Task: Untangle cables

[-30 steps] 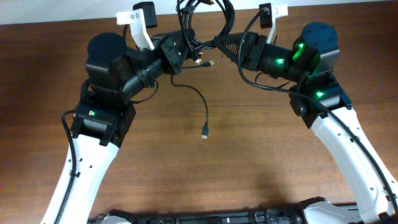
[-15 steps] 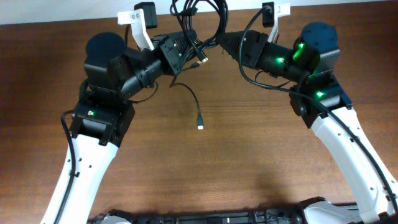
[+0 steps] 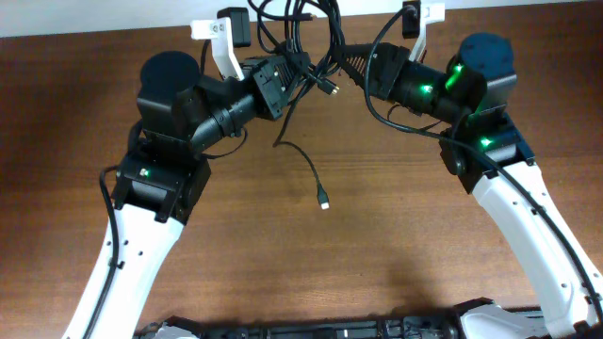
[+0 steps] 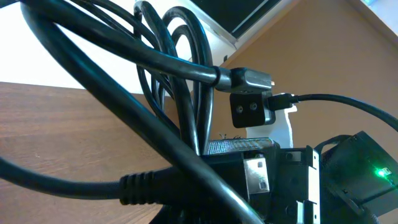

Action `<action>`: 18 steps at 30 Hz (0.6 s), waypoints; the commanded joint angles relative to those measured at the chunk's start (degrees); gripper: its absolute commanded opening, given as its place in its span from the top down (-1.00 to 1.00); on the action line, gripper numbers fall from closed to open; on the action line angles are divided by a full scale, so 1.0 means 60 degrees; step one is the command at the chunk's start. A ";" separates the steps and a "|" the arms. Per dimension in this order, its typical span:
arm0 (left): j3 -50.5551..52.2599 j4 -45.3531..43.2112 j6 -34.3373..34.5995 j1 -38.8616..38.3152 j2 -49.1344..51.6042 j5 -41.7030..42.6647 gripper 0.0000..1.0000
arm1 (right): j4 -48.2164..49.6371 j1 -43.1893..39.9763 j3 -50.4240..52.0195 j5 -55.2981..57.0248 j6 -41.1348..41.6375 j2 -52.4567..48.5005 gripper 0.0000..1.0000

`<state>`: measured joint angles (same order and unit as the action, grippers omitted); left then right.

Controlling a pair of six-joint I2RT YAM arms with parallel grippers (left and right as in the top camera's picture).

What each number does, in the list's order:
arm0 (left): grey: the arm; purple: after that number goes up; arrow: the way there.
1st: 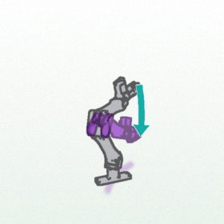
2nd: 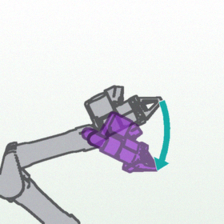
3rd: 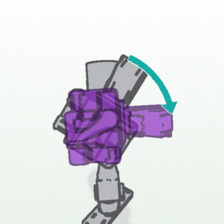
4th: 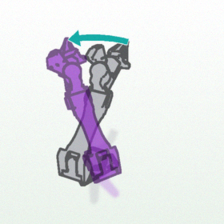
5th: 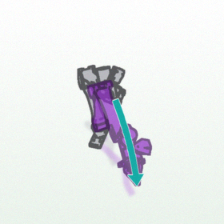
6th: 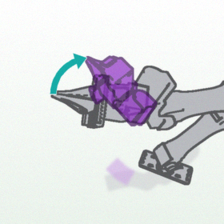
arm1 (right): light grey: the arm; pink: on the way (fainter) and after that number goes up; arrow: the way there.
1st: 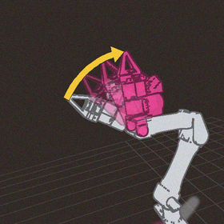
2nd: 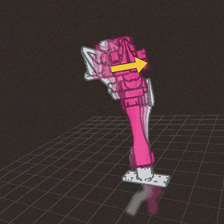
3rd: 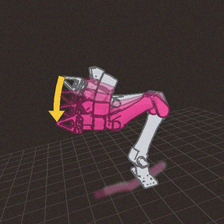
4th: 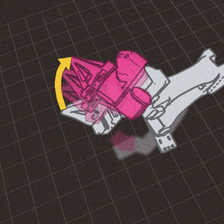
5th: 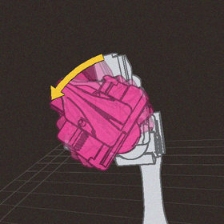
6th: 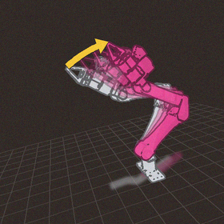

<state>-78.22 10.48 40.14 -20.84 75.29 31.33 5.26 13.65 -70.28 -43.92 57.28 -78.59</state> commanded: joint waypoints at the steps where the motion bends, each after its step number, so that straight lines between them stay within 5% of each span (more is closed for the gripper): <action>1: -0.0080 -0.0131 0.0022 -0.0208 -0.0047 0.0313 1.00 | 0.0036 0.0098 -0.0076 -0.0324 -0.0273 0.0080 0.92; 12: -0.0080 -0.0098 0.0113 -0.0208 -0.0047 -0.0991 1.00 | 0.3293 0.0098 -0.0073 -0.3650 -0.2022 0.0080 0.92; 18: -0.0080 -0.0102 0.0455 -0.0208 -0.0047 -0.1195 1.00 | 0.3391 0.0098 -0.0073 -0.4262 -0.2273 0.0069 0.92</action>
<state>-78.22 10.31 41.87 -21.23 74.78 26.04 25.02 12.69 -70.06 -60.84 44.80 -78.81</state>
